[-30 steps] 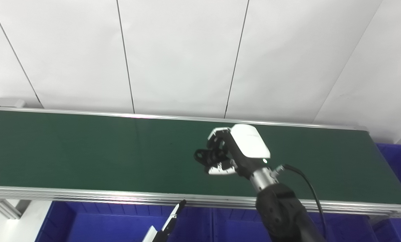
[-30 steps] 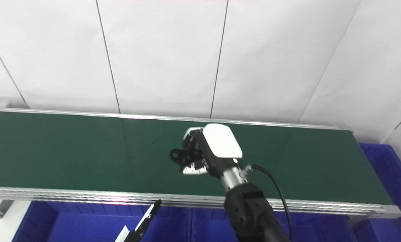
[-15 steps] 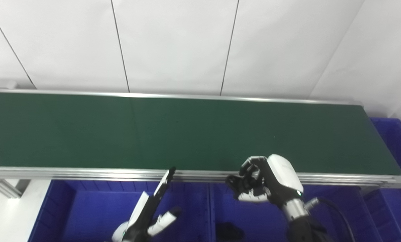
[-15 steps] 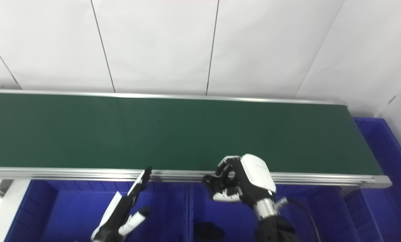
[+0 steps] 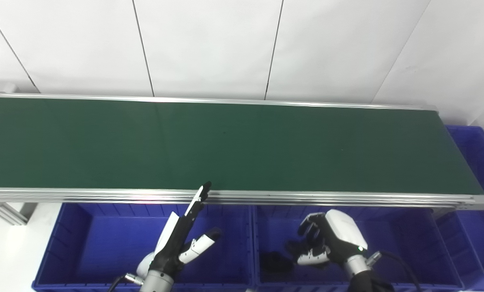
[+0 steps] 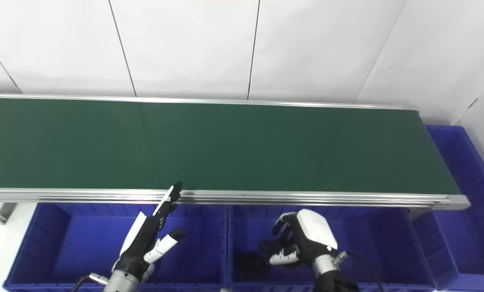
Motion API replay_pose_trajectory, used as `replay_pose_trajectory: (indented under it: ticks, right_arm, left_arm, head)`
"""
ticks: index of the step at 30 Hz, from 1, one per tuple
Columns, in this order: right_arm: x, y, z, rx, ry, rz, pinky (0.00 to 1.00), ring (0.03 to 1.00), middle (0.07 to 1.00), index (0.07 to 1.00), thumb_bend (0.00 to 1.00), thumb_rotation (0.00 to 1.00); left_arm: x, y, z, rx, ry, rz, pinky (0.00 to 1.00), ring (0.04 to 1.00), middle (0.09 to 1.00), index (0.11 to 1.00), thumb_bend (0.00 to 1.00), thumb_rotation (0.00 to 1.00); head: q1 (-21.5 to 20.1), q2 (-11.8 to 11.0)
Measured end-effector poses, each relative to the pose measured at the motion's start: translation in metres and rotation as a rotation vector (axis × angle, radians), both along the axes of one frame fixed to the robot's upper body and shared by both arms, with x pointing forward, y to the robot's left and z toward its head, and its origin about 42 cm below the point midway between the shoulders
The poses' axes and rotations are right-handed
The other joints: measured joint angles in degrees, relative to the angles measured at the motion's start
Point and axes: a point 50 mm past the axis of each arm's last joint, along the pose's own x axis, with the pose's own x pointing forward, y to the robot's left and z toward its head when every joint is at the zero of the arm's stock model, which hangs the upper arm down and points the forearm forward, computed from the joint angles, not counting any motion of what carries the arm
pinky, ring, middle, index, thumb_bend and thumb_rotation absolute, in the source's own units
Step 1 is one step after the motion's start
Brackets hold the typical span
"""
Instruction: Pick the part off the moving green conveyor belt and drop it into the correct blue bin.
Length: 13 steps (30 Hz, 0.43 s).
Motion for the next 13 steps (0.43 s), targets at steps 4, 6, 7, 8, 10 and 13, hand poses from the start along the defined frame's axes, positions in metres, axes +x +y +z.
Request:
replay_pose_trajectory:
  ticks: [4, 6, 7, 8, 10, 13]
  right_arm:
    - [-0.001, 0.000, -0.005, -0.005, 0.036, 0.023, 0.80, 0.851, 0.863, 0.834, 0.60, 0.21]
    - [-0.001, 0.000, -0.005, 0.010, 0.038, 0.024, 0.94, 0.961, 0.955, 0.915, 0.66, 0.39]
    - [-0.002, 0.000, -0.004, 0.023, 0.027, 0.024, 0.96, 0.982, 0.974, 0.930, 0.67, 0.43]
    - [-0.003, 0.001, -0.003, 0.030, 0.018, 0.024, 0.96, 0.985, 0.976, 0.932, 0.67, 0.44]
    - [-0.008, 0.002, 0.003, 0.056, -0.019, 0.017, 0.98, 0.996, 0.994, 0.959, 0.69, 0.50]
    - [-0.021, 0.008, 0.015, 0.096, -0.121, -0.001, 0.99, 1.000, 1.000, 0.995, 0.71, 0.58]
  left_arm:
    - [-0.004, 0.001, -0.002, -0.003, 0.011, 0.004, 0.96, 0.988, 0.996, 0.981, 0.71, 0.95]
    - [-0.006, 0.001, -0.003, -0.003, 0.017, 0.006, 0.95, 0.987, 0.996, 0.980, 0.72, 0.94]
    - [-0.007, 0.001, -0.003, -0.004, 0.018, 0.006, 0.95, 0.987, 0.997, 0.981, 0.72, 0.94]
    - [-0.008, 0.001, -0.003, -0.008, 0.019, 0.008, 0.95, 0.987, 0.997, 0.981, 0.72, 0.94]
    - [-0.009, 0.002, -0.003, -0.016, 0.021, 0.010, 0.94, 0.985, 0.996, 0.977, 0.72, 0.94]
    - [-0.011, 0.003, -0.003, -0.020, 0.023, 0.012, 0.96, 0.991, 0.998, 0.979, 0.71, 0.93]
  head:
    - [-0.09, -0.09]
    - [0.00, -0.44]
    - [0.00, -0.62]
    - [0.00, -0.62]
    - [0.17, -1.05]
    - [0.35, -1.93]
